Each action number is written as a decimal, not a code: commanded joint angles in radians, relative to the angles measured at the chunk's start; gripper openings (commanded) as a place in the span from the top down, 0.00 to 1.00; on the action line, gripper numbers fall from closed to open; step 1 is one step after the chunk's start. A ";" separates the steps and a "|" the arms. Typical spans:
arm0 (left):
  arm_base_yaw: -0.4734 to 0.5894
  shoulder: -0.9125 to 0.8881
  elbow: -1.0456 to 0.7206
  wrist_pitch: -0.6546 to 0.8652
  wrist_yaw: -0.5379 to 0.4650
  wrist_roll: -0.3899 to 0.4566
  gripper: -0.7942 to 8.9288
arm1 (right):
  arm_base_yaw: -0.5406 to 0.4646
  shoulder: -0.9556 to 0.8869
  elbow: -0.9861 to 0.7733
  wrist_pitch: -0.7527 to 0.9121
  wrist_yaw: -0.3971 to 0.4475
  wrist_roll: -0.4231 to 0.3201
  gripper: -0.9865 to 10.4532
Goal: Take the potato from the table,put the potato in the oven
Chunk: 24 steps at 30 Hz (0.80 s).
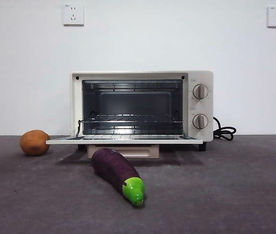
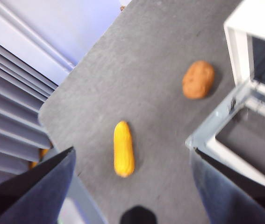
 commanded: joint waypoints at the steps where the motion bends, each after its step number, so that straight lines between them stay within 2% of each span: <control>1: -0.002 -0.041 -0.005 0.004 -0.018 -0.034 0.92 | 0.025 0.131 0.192 -0.039 0.025 -0.025 0.55; 5: -0.002 -0.089 -0.005 0.004 -0.020 -0.048 0.92 | 0.052 0.290 0.404 -0.056 0.058 -0.019 0.55; 8: -0.002 -0.115 -0.005 0.004 -0.018 -0.049 0.92 | 0.066 0.381 0.494 -0.045 0.083 -0.016 0.52; 13: -0.002 -0.140 -0.011 0.004 -0.016 -0.048 0.92 | 0.087 0.488 0.513 0.037 0.189 -0.017 0.41; 18: -0.002 -0.140 -0.014 0.004 -0.016 -0.047 0.92 | 0.106 0.568 0.513 0.150 0.289 -0.025 0.41; 24: -0.002 -0.140 -0.014 0.004 -0.042 -0.028 0.92 | 0.119 0.637 0.513 0.216 0.348 -0.032 0.41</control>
